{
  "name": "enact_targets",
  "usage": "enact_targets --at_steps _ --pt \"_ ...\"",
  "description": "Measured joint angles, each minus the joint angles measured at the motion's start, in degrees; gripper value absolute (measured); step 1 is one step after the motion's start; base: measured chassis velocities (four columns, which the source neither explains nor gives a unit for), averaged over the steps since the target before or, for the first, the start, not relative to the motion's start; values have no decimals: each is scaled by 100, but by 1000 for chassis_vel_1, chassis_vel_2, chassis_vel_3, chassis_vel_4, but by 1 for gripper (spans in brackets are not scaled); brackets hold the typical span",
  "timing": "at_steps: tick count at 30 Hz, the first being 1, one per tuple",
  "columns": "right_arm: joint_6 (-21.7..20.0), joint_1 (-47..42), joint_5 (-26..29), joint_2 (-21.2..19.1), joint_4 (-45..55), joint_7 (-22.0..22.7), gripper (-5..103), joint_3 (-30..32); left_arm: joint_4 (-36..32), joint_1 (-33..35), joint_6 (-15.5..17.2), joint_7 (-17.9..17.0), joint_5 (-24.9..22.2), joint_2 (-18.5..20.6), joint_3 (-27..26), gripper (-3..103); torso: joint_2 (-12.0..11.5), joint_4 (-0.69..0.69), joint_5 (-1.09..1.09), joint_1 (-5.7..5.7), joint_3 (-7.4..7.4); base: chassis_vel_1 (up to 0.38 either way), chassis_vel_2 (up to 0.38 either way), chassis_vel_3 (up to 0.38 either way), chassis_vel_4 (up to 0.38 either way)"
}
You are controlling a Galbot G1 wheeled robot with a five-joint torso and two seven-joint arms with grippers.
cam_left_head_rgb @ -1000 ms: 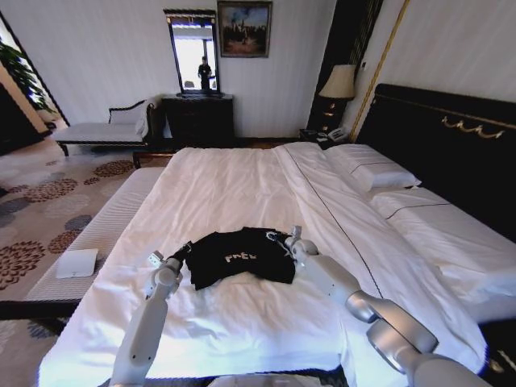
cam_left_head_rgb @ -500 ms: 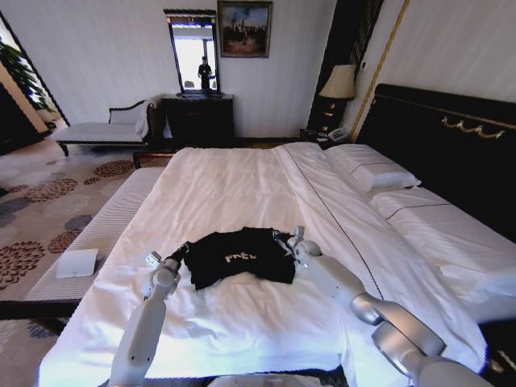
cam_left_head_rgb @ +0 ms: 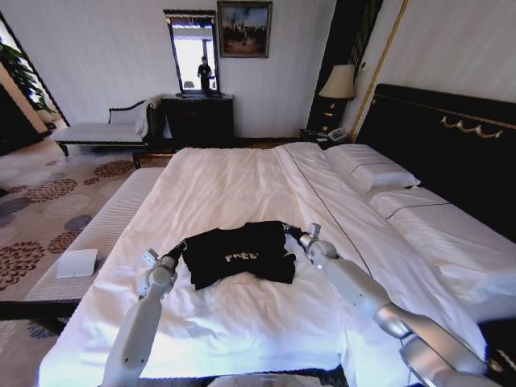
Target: Fold the clothes on the bed.
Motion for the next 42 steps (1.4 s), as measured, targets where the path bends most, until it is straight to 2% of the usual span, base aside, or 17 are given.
enact_targets --at_steps 4,9,13,14,18,22,24,25,26,29,31,34,36,37,39,41,42 --pt "153 -111 405 -356 827 -76 0 278 -691 -104 82 -167 -302 387 -27 0 0 0 0 -1 0 0 0 0 0" --pt "269 -243 1132 -878 2118 -75 0 846 -1668 -351 193 -475 -1060 974 -210 0 0 0 1 -1 -1 0 0 0 0" --pt "520 -298 1474 -1516 3161 -247 0 1668 -2634 -707 217 -848 -2135 1850 -677 0 0 0 1 -1 -1 0 0 0 0" --pt "520 -298 1474 -1516 3161 -247 0 1668 -2634 -707 217 -848 -2135 1850 -677 0 0 0 1 -1 -1 0 0 0 0" --pt "651 -555 1832 -2152 4081 -256 0 2608 -3530 -855 185 -1144 -3009 2667 -1357 0 1 0 2 -1 -2 0 0 0 0" --pt "654 -991 1833 -2355 4595 -256 0 3142 -3934 -647 168 -1197 -3327 2908 -1805 0 1 -2 0 -1 -2 0 0 0 0" --pt "649 -1455 1836 -2426 5239 -182 0 3603 -4414 -54 165 -1196 -3739 3070 -2668 0 1 -5 1 -2 -2 0 0 0 0" --pt "638 -1659 1854 -2425 5541 -103 0 3834 -4656 262 176 -1229 -4073 3093 -3322 0 1 3 1 -2 -2 0 0 0 0" --pt "638 -1659 1854 -2425 5541 -103 0 3834 -4656 262 176 -1229 -4073 3093 -3322 0 1 3 1 -2 -2 0 0 0 0" --pt "548 -2338 1872 -2397 6144 106 0 4724 -5036 792 222 -1279 -4722 3100 -4288 0 1 4 -2 -3 -3 0 0 0 0" --pt "520 -2562 1869 -2375 6310 151 0 5052 -5073 918 235 -1279 -4841 3101 -4509 0 1 2 -2 -3 -2 0 0 0 0" --pt "364 -3259 2043 -2341 6889 356 0 6227 -5101 1290 286 -1288 -5517 3191 -5483 0 1 -1 2 -2 -1 0 0 0 0" --pt "120 -3487 2445 -2432 7139 694 0 7022 -5099 1324 307 -1329 -5976 3387 -6079 0 1 -3 3 -2 -2 0 0 0 0" --pt "120 -3487 2445 -2432 7139 694 0 7022 -5099 1324 307 -1329 -5976 3387 -6079 0 1 -3 3 -2 -2 0 0 0 0" --pt "-249 -3428 3039 -2630 7195 1226 0 7659 -5087 1311 392 -1414 -6404 3601 -6532 0 2 -2 1 -3 -2 0 0 0 0" --pt "-801 -3282 3323 -2756 7194 1810 0 7767 -5076 1252 605 -1503 -6487 3707 -6500 0 2 1 -1 -4 -3 0 0 0 0" --pt "-801 -3282 3323 -2756 7194 1810 0 7767 -5076 1252 605 -1503 -6487 3707 -6500 0 2 1 -1 -4 -3 0 0 0 0"
